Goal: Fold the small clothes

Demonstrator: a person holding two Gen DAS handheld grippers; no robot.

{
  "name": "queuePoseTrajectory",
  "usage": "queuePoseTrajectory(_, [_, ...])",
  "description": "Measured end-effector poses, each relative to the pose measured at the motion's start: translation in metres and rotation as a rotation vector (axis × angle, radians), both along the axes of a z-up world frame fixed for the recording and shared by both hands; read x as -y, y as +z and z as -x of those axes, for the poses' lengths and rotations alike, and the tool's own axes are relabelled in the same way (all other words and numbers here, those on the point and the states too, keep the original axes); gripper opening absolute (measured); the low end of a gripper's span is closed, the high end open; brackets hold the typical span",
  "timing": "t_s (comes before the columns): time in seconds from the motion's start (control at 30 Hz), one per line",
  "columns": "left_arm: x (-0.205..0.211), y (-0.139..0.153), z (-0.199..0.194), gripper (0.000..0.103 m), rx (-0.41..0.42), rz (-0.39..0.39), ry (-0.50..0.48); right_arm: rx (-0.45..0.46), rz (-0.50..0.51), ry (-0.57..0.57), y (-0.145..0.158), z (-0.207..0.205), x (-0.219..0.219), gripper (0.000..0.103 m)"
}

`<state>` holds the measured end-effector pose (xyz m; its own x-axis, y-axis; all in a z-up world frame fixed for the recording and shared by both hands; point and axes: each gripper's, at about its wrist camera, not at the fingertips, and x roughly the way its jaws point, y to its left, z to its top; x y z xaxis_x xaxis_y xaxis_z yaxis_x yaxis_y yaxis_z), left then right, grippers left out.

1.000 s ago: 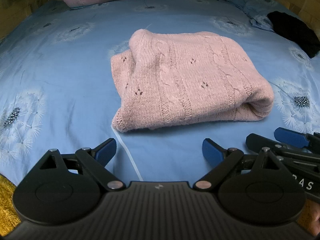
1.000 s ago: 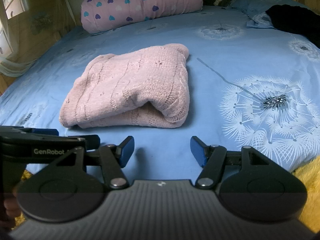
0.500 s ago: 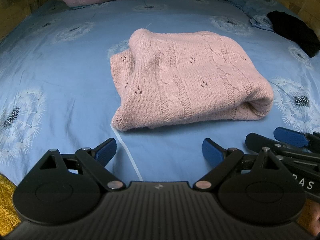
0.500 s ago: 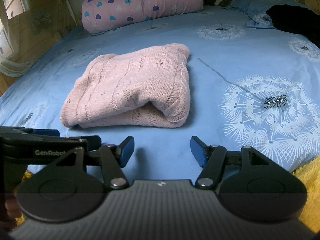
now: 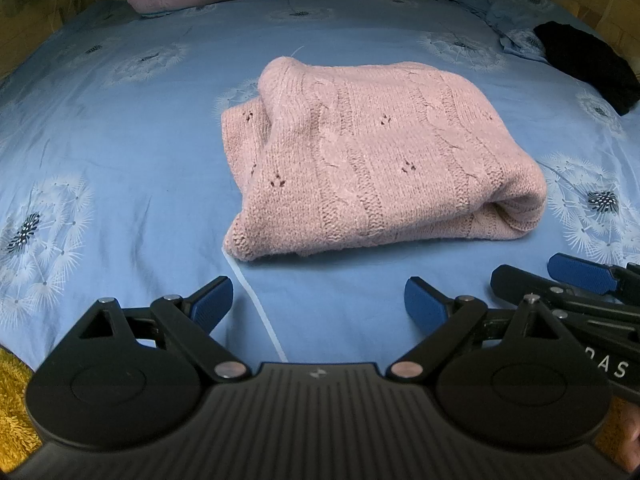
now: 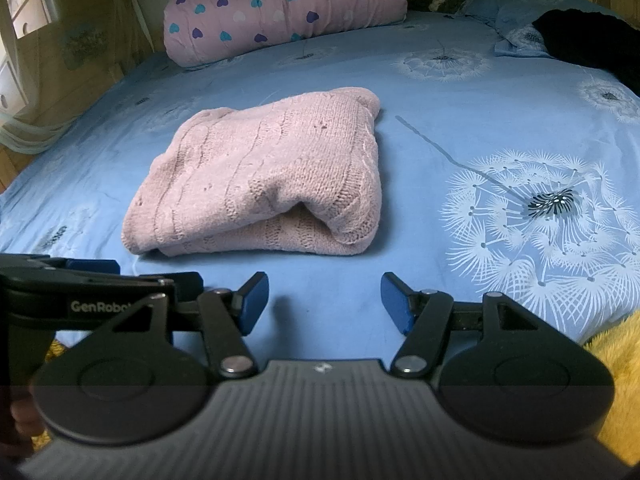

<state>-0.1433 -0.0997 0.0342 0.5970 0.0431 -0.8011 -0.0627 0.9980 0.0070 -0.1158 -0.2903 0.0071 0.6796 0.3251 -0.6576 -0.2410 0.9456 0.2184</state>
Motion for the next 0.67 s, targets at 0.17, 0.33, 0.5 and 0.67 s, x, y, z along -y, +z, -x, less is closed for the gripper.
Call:
queuePoseTrajectory(0.17, [-0.0002, 0.0001, -0.0003, 0.095, -0.001, 0.0, 0.0, 0.0, 0.0, 0.0, 0.0002, -0.0002, 0.0005, 0.064])
queuePoseTrajectory(0.33, [0.0005, -0.0007, 0.0012, 0.095, -0.005, 0.005, 0.002, 0.0, 0.0, 0.0, 0.0004, -0.0001, 0.0006, 0.064])
queuePoseTrajectory(0.5, [0.0022, 0.0003, 0.0034, 0.095, -0.009, 0.005, 0.002, 0.002, 0.001, 0.001, 0.0012, 0.0012, -0.0004, 0.064])
queuePoseTrajectory(0.67, [-0.0029, 0.0016, 0.0006, 0.095, -0.01, 0.009, -0.007, -0.003, 0.003, -0.002, 0.003, 0.0018, -0.0028, 0.064])
